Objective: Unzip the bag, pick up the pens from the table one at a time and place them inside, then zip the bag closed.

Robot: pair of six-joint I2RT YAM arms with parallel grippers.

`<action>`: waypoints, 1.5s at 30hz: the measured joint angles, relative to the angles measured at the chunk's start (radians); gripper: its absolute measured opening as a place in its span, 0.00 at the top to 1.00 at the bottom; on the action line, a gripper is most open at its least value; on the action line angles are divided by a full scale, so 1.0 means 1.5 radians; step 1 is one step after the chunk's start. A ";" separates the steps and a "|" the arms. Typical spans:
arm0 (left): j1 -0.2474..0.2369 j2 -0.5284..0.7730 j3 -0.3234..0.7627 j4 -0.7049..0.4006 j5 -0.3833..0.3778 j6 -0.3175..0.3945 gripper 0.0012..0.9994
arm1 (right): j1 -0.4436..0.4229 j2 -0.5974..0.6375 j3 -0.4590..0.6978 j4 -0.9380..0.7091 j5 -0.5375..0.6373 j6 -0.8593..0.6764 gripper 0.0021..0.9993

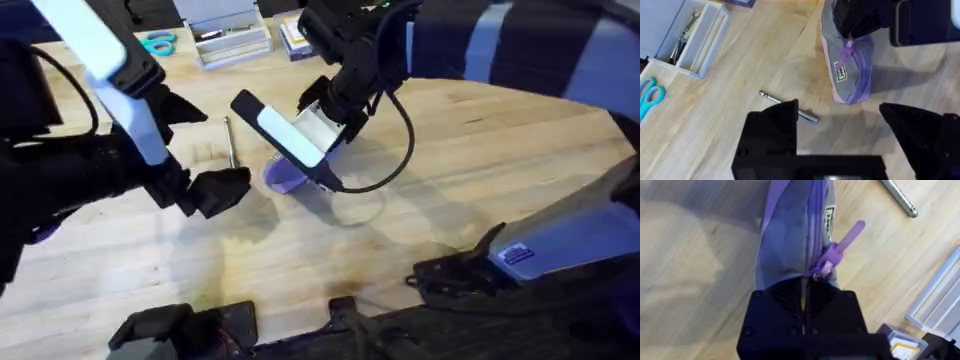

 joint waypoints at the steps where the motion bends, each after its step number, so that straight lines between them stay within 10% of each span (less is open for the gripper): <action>1: 0.000 0.000 0.000 0.000 0.000 0.000 0.01 | 0.000 0.000 0.000 0.000 0.000 0.000 0.97; 11: 0.000 0.000 0.000 0.000 0.000 0.000 0.01 | 0.001 0.000 0.000 0.000 -0.014 0.008 0.96; 19: 0.000 0.000 0.000 0.000 0.000 0.000 0.01 | 0.002 0.000 0.005 0.008 -0.036 0.014 0.01; 36: 0.000 0.000 0.000 0.000 0.000 0.000 0.01 | 0.005 -0.015 0.005 0.006 -0.045 0.045 0.00; 45: 0.000 0.000 0.000 0.000 0.000 0.000 0.01 | 0.011 -0.175 0.005 0.001 -0.071 0.248 0.00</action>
